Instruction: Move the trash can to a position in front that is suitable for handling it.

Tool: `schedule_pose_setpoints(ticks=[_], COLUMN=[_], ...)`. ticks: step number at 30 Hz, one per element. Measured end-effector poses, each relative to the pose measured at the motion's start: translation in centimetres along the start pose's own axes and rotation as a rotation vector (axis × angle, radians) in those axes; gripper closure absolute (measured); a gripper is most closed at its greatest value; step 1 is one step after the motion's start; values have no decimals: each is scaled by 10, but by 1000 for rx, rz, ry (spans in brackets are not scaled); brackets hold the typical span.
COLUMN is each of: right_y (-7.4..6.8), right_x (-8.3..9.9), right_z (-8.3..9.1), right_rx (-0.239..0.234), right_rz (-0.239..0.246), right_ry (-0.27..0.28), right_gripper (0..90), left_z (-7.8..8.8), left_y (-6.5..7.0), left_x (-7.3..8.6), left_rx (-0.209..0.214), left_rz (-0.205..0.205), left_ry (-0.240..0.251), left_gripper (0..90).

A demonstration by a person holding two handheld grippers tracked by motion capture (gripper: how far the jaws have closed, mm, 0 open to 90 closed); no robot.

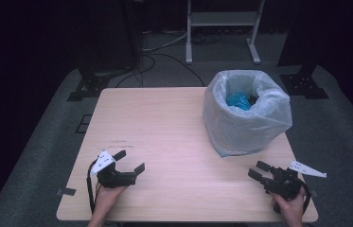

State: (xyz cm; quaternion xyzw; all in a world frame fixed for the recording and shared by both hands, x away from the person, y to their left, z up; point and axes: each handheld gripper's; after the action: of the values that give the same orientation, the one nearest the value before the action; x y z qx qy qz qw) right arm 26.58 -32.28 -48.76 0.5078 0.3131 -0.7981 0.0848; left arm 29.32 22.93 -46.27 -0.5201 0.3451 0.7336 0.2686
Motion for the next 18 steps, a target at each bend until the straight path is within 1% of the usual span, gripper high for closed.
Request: schedule_pose_setpoints(ticks=[5,9,13,18], right_y=[-4,-14,-24,-40], right_x=[-1,-9,-23,-51], right_z=[0,0,-1,-3], right_rx=[-4,-16,-45,-69], right_rz=[12,41,64,125], right_ry=[8,22,34,40], right_gripper=[255,255,255,255], left_z=[-2,0,2,3], left_y=[1,1,1,0], left_x=[0,0,0,-1], left_rx=[7,10,11,10], left_rz=[1,0,7,13], left_ry=[-3,-2,11,20], left_gripper=[0,0,0,0])
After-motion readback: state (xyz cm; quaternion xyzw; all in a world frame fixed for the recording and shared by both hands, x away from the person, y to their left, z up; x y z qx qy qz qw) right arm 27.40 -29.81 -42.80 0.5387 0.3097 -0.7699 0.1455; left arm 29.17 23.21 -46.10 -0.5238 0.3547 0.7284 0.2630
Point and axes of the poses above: each handheld gripper's, and its own axes: z roughly backward along the jaws, x roughly out of its underside, y roughly to its right, and after that the axes turned 12 degrees about x, right-handed
